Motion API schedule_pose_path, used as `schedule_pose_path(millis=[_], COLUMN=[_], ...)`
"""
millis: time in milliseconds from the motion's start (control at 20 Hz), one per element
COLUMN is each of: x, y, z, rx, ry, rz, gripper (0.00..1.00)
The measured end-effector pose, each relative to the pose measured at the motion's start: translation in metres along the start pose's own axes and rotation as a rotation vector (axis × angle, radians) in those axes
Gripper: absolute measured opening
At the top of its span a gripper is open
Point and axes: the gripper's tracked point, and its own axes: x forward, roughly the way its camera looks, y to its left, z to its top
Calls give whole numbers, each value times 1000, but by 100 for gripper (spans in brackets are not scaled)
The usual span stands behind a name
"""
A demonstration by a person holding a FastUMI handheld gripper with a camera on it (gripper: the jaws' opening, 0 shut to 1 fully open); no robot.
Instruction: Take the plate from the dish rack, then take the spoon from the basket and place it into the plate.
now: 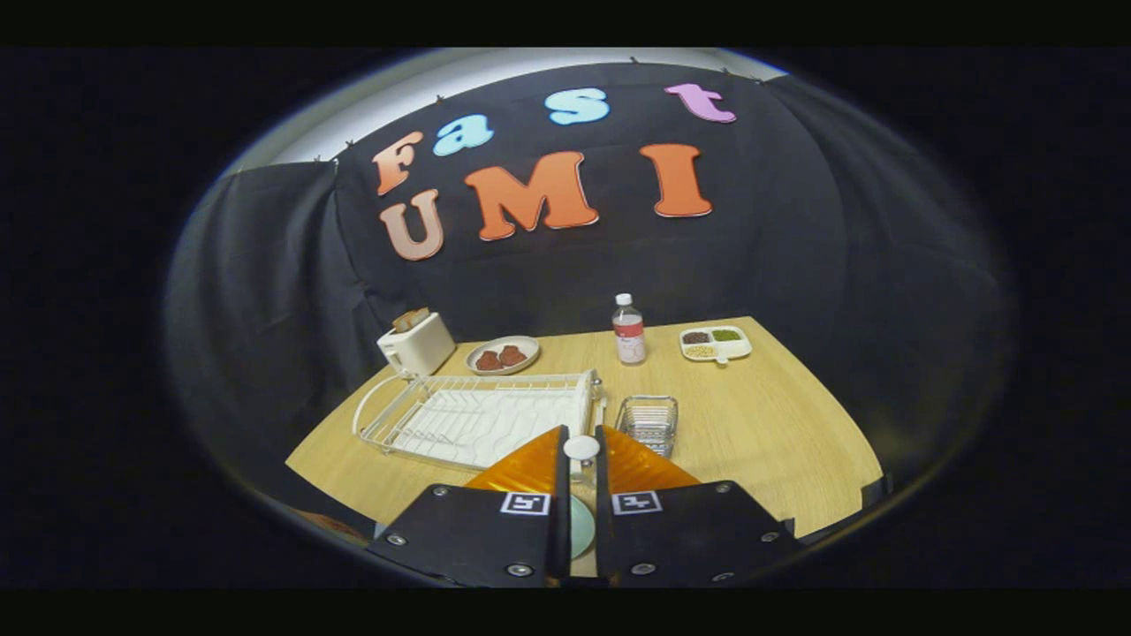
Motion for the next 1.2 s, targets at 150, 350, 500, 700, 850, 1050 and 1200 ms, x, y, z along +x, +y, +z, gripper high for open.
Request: schedule_pose_path(millis=[150, 350, 500, 700, 850, 1050, 1200], x=[-1, 5, 8, 18, 24, 26, 24], y=[21, 43, 56, 66, 68, 66, 55], z=[-14, -40, -60, -91, -113, -126, -138], rx=[-12, -43, -57, -67, -88, -94, -57], ry=[22, 87, 138, 203, 247, 263, 291], rz=[69, 134, 178, 211, 220, 228, 226], gripper=[11, 11, 11, 11, 11, 11, 12])
